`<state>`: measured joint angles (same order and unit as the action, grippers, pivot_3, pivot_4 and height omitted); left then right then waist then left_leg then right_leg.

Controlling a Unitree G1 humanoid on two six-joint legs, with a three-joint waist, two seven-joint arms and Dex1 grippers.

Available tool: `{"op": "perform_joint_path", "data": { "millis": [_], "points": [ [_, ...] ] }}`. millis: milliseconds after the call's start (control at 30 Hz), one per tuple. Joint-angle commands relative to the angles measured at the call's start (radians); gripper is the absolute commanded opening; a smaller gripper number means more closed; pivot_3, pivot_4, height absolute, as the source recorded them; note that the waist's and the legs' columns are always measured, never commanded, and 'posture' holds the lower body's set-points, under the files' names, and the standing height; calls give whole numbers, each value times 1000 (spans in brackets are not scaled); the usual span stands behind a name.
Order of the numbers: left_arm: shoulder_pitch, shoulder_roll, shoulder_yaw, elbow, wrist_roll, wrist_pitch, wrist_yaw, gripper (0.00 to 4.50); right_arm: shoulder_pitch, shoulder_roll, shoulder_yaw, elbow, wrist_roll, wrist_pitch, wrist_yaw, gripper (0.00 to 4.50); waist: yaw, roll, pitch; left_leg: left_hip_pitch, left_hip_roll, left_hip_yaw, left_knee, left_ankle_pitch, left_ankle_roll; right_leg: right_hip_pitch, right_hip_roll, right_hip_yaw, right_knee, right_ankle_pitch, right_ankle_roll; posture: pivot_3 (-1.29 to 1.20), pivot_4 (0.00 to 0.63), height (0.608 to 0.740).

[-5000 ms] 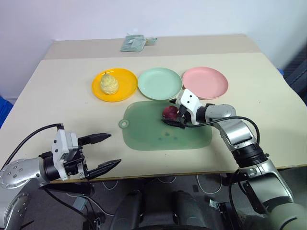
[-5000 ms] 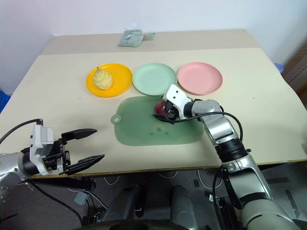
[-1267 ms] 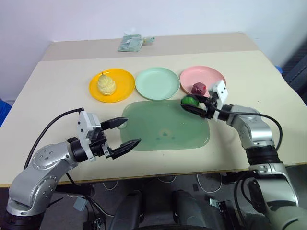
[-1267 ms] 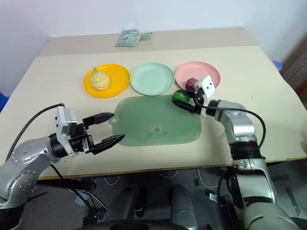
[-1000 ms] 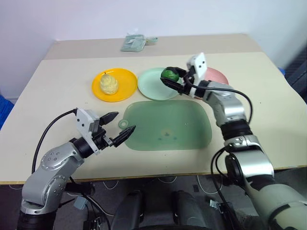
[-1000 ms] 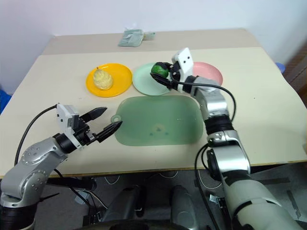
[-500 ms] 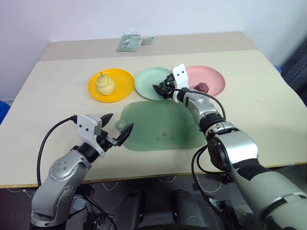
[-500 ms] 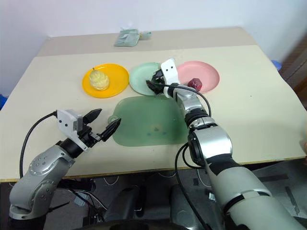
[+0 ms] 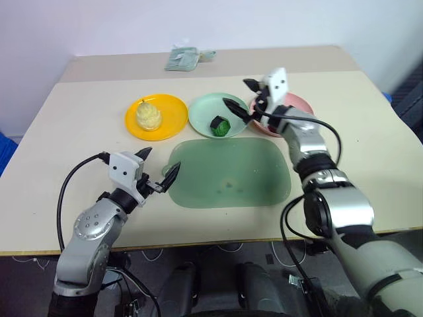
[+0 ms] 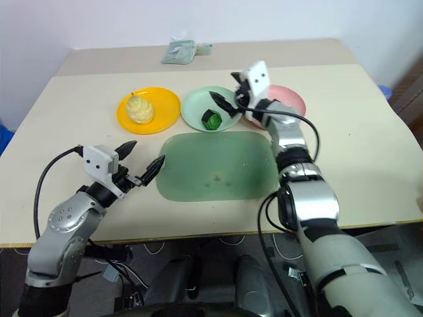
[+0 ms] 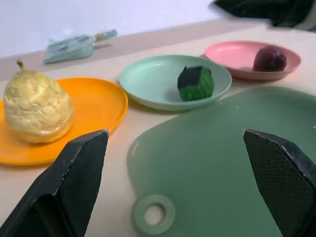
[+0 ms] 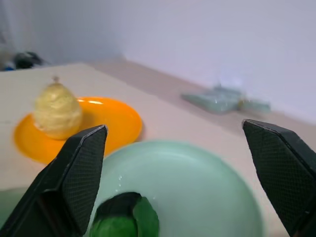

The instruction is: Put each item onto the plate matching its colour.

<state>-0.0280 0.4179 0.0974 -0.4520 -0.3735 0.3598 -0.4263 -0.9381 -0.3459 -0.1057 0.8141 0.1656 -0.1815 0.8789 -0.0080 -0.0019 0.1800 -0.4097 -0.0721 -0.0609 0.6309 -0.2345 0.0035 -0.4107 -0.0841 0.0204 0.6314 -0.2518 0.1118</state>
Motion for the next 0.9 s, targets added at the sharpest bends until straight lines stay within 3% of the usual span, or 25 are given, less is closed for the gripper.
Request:
{"op": "perform_joint_path", "data": {
  "millis": [33,233,433,667,900],
  "points": [
    [-63,52,51,58,-41,-52,-103,4500,260,-151,-22,-488,90,206,81,4464,19,0,0,0,0,-1,0,0,0,1,0,-1,-1,0,0,0,150,740],
    [-82,118,69,111,-72,-97,-244,4500,647,-315,-150,-932,215,475,37,4464,-2,2,0,1,1,3,1,-1,1,0,-3,2,0,0,0,0,150,740],
    [-7,140,106,59,-117,-77,-280,4500,930,-370,-323,-1120,269,567,-17,4464,1,2,0,1,1,2,0,-1,2,1,-4,2,-2,0,0,0,150,740],
    [46,156,109,4,-145,-39,-289,4500,1018,-373,-393,-1160,297,586,-48,4464,3,1,0,2,1,2,2,-1,2,3,-4,2,-2,-2,-3,0,150,740],
    [84,169,108,-44,-170,3,-290,4500,1007,-393,-393,-1117,298,575,-45,4464,17,1,0,2,1,3,2,-1,2,3,-4,2,-2,-2,-3,0,150,740]
  ]
}}
